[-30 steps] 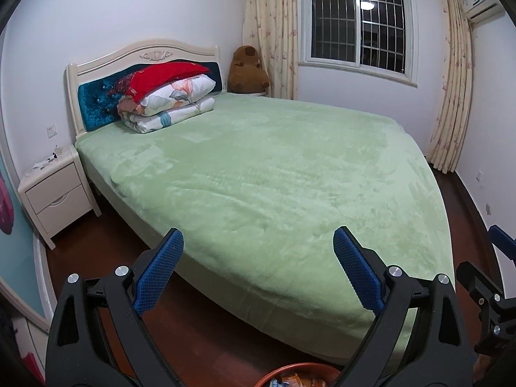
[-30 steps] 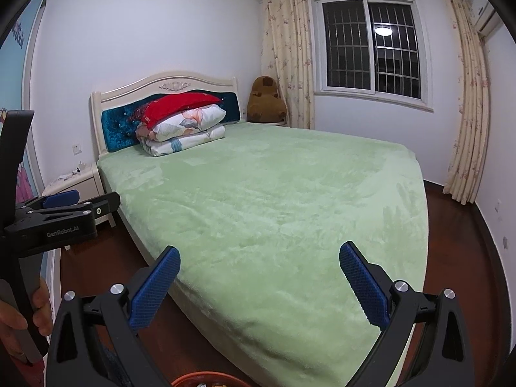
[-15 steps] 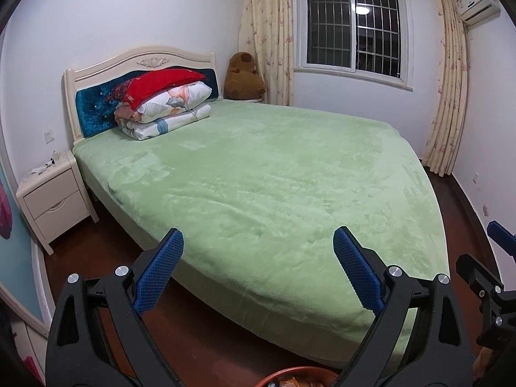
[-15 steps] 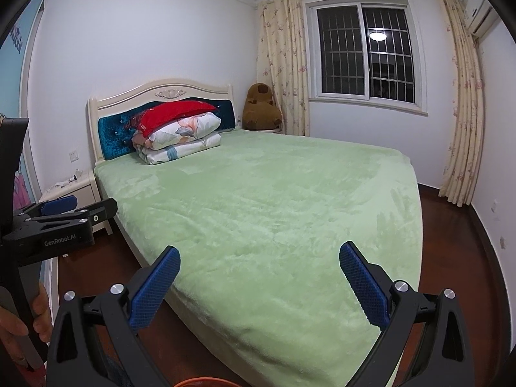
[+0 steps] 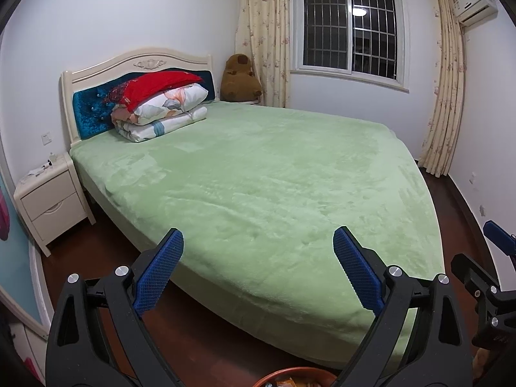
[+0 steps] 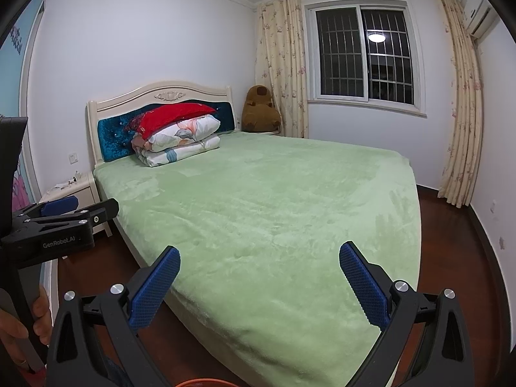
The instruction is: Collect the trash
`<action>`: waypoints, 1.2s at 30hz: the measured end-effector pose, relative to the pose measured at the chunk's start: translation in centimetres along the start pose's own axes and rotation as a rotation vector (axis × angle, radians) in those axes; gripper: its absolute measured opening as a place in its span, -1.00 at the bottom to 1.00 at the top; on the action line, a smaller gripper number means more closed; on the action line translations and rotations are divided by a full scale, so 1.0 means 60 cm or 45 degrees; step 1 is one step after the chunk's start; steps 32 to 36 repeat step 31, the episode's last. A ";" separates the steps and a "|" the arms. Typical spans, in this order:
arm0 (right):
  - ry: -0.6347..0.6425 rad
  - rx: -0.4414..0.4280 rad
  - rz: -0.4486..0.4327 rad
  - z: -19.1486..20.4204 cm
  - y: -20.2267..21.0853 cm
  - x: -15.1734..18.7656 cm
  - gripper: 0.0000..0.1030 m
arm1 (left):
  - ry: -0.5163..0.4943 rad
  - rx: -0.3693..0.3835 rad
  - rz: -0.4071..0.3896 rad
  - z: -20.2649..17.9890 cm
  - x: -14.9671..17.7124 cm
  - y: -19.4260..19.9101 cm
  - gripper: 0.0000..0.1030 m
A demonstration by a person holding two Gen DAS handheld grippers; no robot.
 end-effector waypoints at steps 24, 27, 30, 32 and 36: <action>0.007 -0.001 0.010 -0.002 0.000 -0.004 0.89 | -0.002 0.005 -0.007 -0.001 -0.003 0.002 0.78; 0.007 0.000 0.010 -0.002 0.000 -0.004 0.89 | -0.002 -0.004 -0.008 -0.001 -0.002 0.003 0.78; 0.009 -0.001 0.010 -0.002 0.000 -0.003 0.89 | -0.001 -0.006 -0.009 -0.002 -0.002 0.003 0.78; 0.008 0.001 0.010 -0.002 0.000 -0.003 0.89 | 0.001 -0.005 -0.007 -0.001 -0.001 0.003 0.78; 0.008 0.001 0.010 -0.002 0.000 -0.003 0.89 | 0.001 -0.005 -0.007 -0.001 -0.001 0.003 0.78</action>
Point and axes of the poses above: each gripper's, at about its wrist camera, not at the fingertips, and y roughly against the way its jaws point, z to its left, x to its underside, the point moved 5 cm from there along -y, roughly the way its jaws point
